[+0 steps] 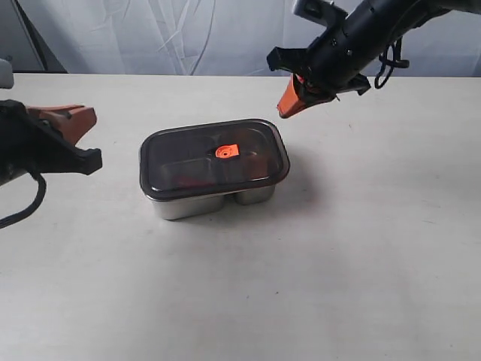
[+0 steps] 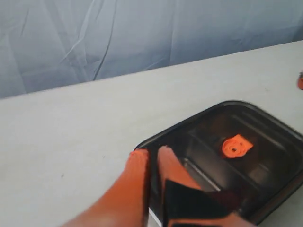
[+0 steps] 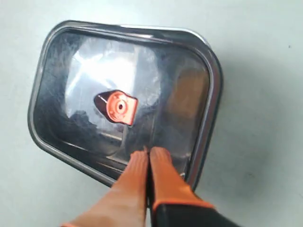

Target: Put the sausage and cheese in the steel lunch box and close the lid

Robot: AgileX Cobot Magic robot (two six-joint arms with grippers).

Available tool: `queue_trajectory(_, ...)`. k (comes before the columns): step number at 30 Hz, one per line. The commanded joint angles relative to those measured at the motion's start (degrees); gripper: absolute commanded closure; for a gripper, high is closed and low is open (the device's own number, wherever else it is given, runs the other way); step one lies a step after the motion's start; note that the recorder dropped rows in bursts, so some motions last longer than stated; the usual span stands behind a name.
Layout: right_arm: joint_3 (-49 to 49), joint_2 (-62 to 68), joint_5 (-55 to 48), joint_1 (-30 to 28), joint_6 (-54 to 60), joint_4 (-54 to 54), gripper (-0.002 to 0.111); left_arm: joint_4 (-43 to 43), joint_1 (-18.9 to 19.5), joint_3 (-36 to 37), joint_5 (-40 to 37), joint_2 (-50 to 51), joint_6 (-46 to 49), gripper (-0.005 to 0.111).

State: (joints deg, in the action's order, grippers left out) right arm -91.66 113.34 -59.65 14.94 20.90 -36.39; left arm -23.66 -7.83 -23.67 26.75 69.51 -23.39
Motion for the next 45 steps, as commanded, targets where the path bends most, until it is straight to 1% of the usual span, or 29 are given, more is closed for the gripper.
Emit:
queue_trajectory(1, -0.25, -0.43, 2.95, 3.04, 2.67, 1.45, 0.109, -13.25, 0.27, -3.89, 8.89, 4.82, -9.05, 0.106)
queue_trajectory(4, -0.25, 1.08, 3.34, 5.19, 2.67, 4.8, 0.109, -21.64, 0.27, -7.74, 11.68, 11.09, -13.79, 0.106)
queue_trajectory(7, -0.25, 2.64, 3.94, 6.48, 2.56, 5.87, 0.109, -25.76, 0.27, -11.55, 11.44, 17.18, -15.34, 0.106)
queue_trajectory(10, -0.25, 4.26, 3.94, 7.74, 2.56, 6.52, 0.109, -28.24, 0.27, -13.41, 11.4, 22.02, -15.61, 0.106)
queue_trajectory(12, -0.25, 4.5, 5.05, 7.85, -0.26, 9.18, 0.109, -29.98, 0.27, -13.48, 11.4, 23.71, -15.61, 0.106)
queue_trajectory(15, -0.25, 4.4, 8.25, 7.35, -9.19, 16.72, 0.109, -31.53, 0.27, -13.48, 10.72, 24.5, -15.21, 0.106)
queue_trajectory(16, -0.25, 4.4, 8.36, 7.1, -11.24, 18.52, 0.109, -31.53, 0.27, -13.48, 10.57, 24.5, -15.09, 0.106)
queue_trajectory(20, -0.25, 5.68, 6.24, 7.1, -12.66, 23.49, 0.109, -31.2, 0.27, -14.32, 10.57, 24.5, -15.1, 0.106)
queue_trajectory(22, -0.25, 6.41, 6.44, 7.1, -15.62, 25.69, 0.109, -31.45, 0.27, -14.6, 10.9, 24.5, -15.1, 0.106)
queue_trajectory(35, -0.25, 7.93, 6.65, 8.03, -16.47, 24.98, 0.109, -32.07, 0.27, -14.6, 11.77, 24.5, -15.1, 0.106)
queue_trajectory(45, -0.25, 8.02, 7.3, 8.03, -14.93, 24.29, 0.109, -32.07, 0.27, -14.6, 11.77, 24.5, -15.1, 0.106)
